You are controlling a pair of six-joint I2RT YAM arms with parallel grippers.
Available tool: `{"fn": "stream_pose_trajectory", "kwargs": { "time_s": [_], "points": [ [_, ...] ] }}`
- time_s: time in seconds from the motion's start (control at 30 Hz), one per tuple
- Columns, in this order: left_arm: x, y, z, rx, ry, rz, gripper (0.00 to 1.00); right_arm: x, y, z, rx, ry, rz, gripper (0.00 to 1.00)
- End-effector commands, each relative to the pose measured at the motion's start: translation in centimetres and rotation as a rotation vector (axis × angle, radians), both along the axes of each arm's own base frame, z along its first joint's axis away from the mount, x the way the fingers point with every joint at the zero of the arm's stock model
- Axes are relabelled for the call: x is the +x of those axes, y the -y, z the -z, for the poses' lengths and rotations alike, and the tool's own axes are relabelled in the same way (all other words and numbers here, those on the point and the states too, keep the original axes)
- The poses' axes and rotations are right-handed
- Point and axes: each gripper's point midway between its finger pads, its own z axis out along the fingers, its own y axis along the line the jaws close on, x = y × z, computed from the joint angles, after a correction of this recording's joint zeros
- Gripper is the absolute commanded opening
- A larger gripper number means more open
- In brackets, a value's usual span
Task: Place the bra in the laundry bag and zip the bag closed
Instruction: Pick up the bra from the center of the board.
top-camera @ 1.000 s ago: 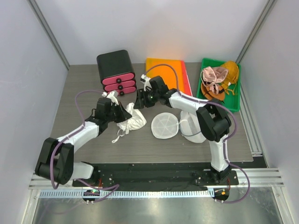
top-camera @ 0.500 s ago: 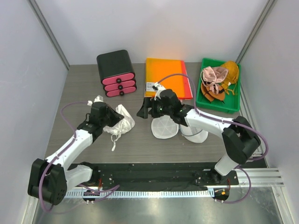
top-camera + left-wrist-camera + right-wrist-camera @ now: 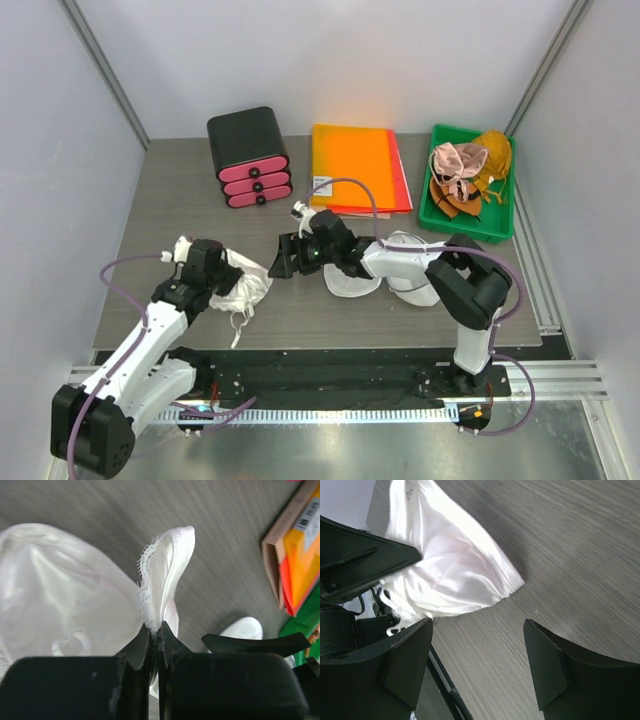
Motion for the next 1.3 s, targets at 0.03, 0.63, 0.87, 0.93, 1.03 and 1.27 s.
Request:
{"fn": "stream_pose_trajectory", "kwargs": {
  "time_s": [0.03,0.63,0.87,0.93,1.03,1.27],
  "points": [
    [-1.2,-1.9,1.5,0.061,-0.031,-0.076,0.00,-0.2,-3.0,-2.6,0.112,0.026,-0.067,0.81],
    [9.5,6.6,-6.5,-0.088,0.247,0.190,0.00,4.7,4.7,-1.1,-0.031,0.026,0.200,0.85],
    [9.0,7.9,-4.9,-0.034,0.210,0.252,0.00,5.8,6.2,-1.9,-0.032,0.066,0.210,0.81],
    [7.5,7.4,-4.5,-0.028,0.200,0.241,0.00,5.6,5.5,-1.9,-0.006,0.057,0.183,0.79],
    [5.2,5.9,-3.2,-0.023,0.168,0.183,0.00,5.6,4.8,-1.3,0.003,0.039,0.164,0.74],
    [1.5,3.1,-0.5,-0.024,0.134,0.086,0.00,4.0,0.9,-3.4,0.058,0.073,0.063,0.64]
  ]
}}
